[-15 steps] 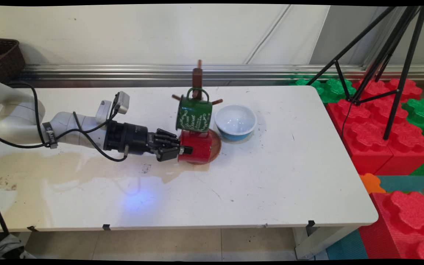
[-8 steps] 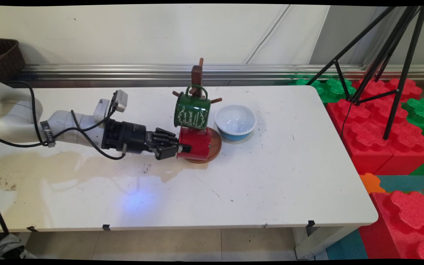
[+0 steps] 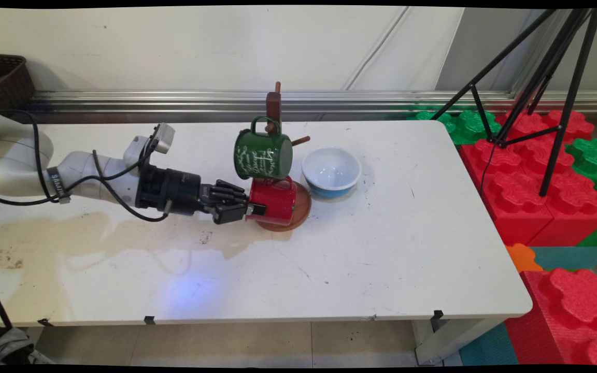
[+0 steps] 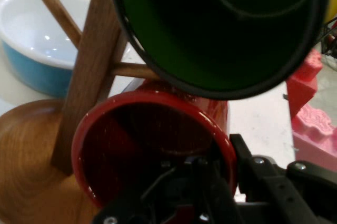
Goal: Pick up the red mug from the rack, then place the picked object on the table
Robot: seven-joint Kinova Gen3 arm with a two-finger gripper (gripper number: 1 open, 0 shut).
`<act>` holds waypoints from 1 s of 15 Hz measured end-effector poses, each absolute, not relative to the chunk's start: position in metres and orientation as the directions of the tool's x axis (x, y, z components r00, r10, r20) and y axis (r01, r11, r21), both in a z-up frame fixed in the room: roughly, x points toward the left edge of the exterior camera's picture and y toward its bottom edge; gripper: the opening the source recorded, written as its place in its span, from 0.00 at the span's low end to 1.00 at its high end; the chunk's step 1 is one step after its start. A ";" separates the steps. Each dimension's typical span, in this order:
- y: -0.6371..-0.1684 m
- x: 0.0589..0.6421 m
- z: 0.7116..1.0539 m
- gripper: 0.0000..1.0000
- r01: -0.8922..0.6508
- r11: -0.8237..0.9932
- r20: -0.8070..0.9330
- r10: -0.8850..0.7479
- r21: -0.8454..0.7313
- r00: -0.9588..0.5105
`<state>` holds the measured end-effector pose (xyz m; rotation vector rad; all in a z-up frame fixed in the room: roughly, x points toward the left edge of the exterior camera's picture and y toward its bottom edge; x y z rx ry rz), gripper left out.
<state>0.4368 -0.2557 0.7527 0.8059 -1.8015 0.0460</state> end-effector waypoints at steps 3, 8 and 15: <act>-0.252 0.438 0.757 0.00 -0.525 0.771 0.848 -0.505 0.360 -0.160; -0.245 0.442 0.763 0.00 -0.501 0.780 0.840 -0.515 0.376 -0.171; -0.230 0.450 0.770 0.00 -0.456 0.804 0.830 -0.516 0.383 -0.212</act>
